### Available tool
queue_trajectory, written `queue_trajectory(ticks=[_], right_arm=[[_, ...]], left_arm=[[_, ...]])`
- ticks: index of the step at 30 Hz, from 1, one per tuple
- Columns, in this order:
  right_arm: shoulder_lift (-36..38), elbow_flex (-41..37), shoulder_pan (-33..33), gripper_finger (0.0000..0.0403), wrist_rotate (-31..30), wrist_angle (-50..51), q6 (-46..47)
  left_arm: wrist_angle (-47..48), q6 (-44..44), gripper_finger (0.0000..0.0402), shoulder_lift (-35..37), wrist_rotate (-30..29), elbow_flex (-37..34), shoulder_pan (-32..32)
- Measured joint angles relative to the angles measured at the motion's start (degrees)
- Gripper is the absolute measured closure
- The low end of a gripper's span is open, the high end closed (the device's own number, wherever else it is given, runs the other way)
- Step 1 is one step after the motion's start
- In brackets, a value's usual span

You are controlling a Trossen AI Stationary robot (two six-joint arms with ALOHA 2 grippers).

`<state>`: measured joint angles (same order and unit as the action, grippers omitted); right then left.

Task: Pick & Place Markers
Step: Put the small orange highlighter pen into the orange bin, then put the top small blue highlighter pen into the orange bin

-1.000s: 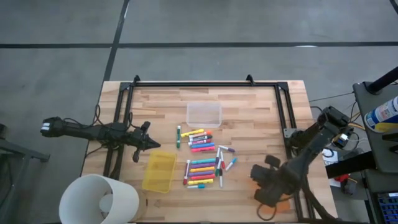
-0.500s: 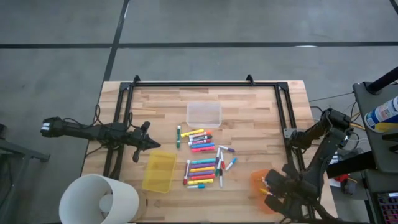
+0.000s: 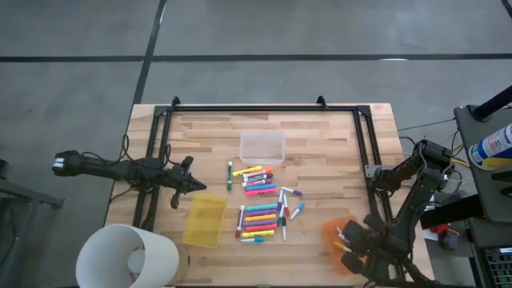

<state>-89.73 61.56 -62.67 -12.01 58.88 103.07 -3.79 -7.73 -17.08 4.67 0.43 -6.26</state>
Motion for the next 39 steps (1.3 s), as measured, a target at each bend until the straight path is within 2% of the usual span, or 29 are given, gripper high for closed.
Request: queue_trajectory(ticks=[6,14,23,39], right_arm=[[0.0,0.0,0.0,0.0366,-0.19,-0.86,-1.31],[0.0,-0.31,0.0,0.0332,-1.42,-0.89,-1.18],[0.0,-0.31,0.04,0.0314,-1.66,-1.05,-1.05],[0.05,0.54,0.04,0.0326,-1.54,-1.18,1.95]], left_arm=[[-0.01,0.0,0.0401,0.0,0.0,-0.02,-0.01],[-0.02,0.0,0.0401,0.0,0.0,-0.01,-0.01],[-0.02,0.0,0.0401,0.02,0.0,-0.02,0.0],[-0.01,0.0,0.0401,0.02,0.0,-0.01,-0.01]])
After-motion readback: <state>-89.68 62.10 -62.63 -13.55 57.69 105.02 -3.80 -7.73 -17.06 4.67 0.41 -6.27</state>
